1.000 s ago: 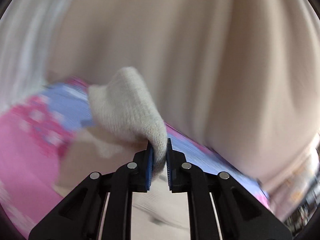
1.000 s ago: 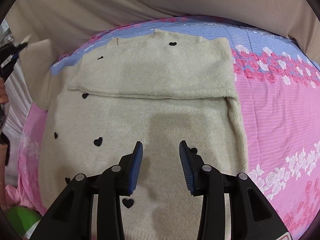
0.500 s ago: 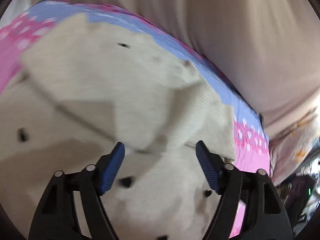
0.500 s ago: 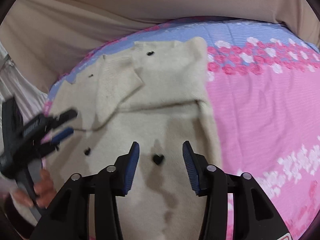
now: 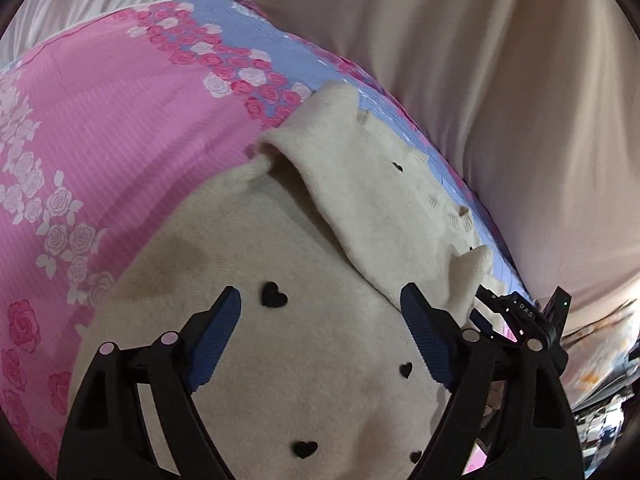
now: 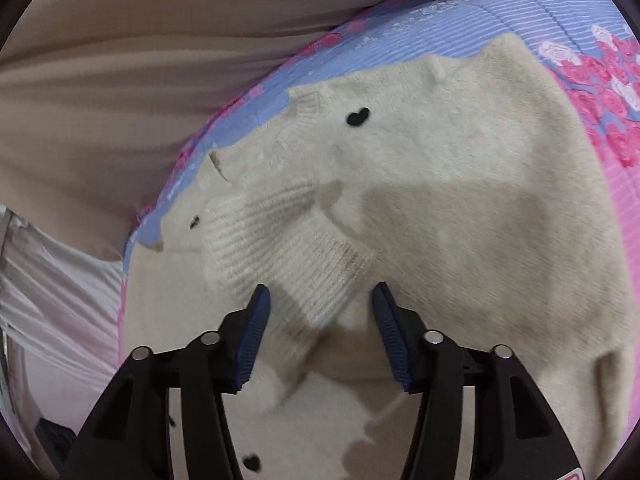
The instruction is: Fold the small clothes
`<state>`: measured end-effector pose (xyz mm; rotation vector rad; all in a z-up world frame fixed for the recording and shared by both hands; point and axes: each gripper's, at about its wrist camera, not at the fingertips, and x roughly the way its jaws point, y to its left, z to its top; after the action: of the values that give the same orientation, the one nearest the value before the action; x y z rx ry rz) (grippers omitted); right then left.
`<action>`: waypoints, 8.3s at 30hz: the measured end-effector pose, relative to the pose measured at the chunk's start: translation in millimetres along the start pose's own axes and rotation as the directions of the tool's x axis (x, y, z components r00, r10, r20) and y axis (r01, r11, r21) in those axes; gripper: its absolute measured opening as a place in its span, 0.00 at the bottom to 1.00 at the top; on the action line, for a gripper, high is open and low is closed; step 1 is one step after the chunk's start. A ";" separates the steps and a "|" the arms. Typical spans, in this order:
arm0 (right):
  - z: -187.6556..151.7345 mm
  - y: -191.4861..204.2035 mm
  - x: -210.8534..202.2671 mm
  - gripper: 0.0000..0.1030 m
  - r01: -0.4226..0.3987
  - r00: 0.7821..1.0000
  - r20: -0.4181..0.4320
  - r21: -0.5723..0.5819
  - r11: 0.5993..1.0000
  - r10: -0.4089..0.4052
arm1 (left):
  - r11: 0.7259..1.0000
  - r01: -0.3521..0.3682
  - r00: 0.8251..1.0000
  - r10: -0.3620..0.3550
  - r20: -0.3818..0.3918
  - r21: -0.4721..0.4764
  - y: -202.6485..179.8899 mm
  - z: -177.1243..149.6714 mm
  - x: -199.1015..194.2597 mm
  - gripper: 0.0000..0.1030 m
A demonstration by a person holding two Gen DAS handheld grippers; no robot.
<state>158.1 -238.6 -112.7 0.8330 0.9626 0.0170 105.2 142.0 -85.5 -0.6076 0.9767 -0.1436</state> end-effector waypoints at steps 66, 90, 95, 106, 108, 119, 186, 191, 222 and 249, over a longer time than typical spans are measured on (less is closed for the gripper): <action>69.3 -102.6 -66.3 0.55 0.214 0.970 0.110 0.052 0.975 -0.219 | 0.992 0.002 1.000 -0.002 -0.004 -0.125 6.9 170.7 109.0 0.91; -99.3 -139.0 -164.9 0.48 0.179 0.984 -0.002 0.065 0.982 -0.179 | 0.996 -0.094 0.992 0.093 -0.087 -0.002 70.9 35.2 13.7 0.80; -186.7 -134.6 -182.4 0.48 0.150 0.984 -0.106 0.079 0.985 -0.141 | 0.987 -0.154 0.976 0.146 -0.159 -0.040 98.5 -42.4 -32.6 0.79; -240.1 -104.7 -174.9 0.45 0.099 0.987 -0.122 -0.042 0.994 -0.104 | 0.993 -0.121 0.968 0.115 -0.223 -0.013 95.7 -90.2 -55.7 0.64; -240.9 -107.6 -169.4 0.08 0.079 0.985 -0.150 -0.014 0.997 -0.081 | 0.992 -0.121 0.965 0.109 -0.240 -0.034 101.3 -89.8 -58.0 0.35; -237.0 -106.6 -215.0 0.07 0.040 0.995 -0.093 -0.056 0.998 -0.045 | 0.992 -0.040 0.967 0.008 -0.254 -0.120 109.2 -96.9 -80.7 0.07; 72.4 -120.5 -127.7 0.71 0.067 0.985 0.157 0.017 0.998 -0.068 | 0.947 -0.118 0.987 0.145 -0.068 0.299 -70.2 78.3 129.3 0.56; 60.9 -114.5 -94.8 0.06 0.089 0.996 0.017 -0.098 0.991 -0.088 | 0.962 -0.086 0.991 0.110 -0.080 0.258 -65.7 87.8 127.3 0.08; 36.5 -85.2 -108.9 0.15 0.239 0.969 0.086 -0.111 0.965 -0.230 | 0.980 -0.110 0.992 0.117 -0.035 0.166 -70.4 88.0 103.7 0.35; -46.3 -106.0 -162.0 0.20 -0.041 0.989 0.148 0.148 0.988 0.019 | 0.954 0.025 0.996 -0.049 -0.073 -0.298 8.4 1.5 7.6 0.16</action>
<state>-7.9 -342.6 -77.2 0.9748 0.8197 -0.0913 109.4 146.6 -95.0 -0.9023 1.0741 -0.0546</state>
